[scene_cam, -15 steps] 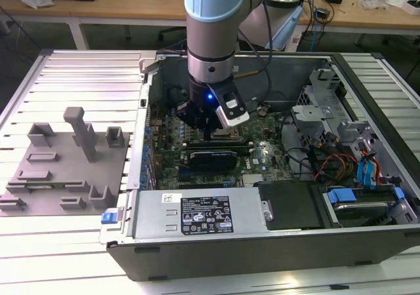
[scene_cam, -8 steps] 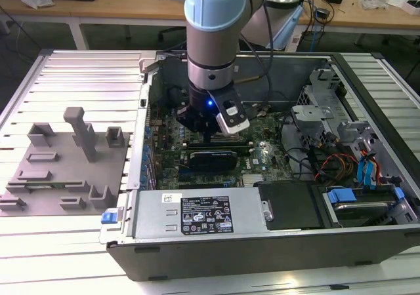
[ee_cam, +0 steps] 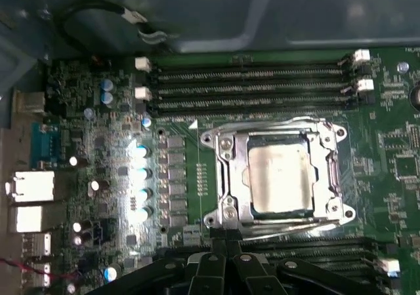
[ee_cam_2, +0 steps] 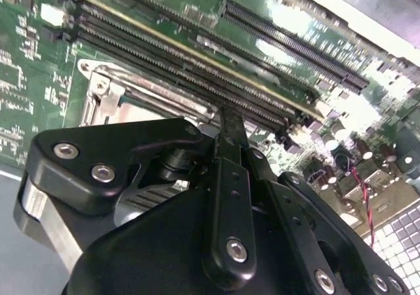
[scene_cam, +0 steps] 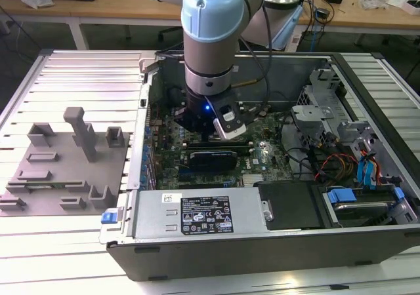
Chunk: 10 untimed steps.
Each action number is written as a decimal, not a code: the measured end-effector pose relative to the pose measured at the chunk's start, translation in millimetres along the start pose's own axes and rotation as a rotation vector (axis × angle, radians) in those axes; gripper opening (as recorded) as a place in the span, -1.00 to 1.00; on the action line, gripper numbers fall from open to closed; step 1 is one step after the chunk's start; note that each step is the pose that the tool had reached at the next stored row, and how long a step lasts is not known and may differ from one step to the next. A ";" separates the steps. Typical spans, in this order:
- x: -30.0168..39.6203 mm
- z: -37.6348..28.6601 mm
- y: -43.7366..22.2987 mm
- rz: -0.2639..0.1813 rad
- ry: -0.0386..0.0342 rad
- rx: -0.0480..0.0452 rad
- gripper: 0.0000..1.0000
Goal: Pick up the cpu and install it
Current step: 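Install the second cpu locking lever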
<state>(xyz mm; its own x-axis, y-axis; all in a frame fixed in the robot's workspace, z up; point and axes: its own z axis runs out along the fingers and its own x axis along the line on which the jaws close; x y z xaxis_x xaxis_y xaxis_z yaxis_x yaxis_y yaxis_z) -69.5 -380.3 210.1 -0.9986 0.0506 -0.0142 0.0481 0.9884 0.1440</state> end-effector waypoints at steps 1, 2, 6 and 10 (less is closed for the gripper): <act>0.5 1.8 -0.4 0.000 0.0001 -0.0056 -0.79; 0.7 3.1 -0.6 0.000 0.0003 -0.0072 -0.79; 1.5 7.3 -1.5 0.001 0.0014 -0.0164 -0.79; 2.6 9.4 -1.6 0.001 0.0027 -0.0613 -0.79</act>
<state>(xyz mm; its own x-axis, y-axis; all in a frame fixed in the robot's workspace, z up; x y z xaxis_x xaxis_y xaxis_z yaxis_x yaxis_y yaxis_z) -71.9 -380.4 200.6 -0.9986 0.0515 -0.0113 0.0481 0.9777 0.2043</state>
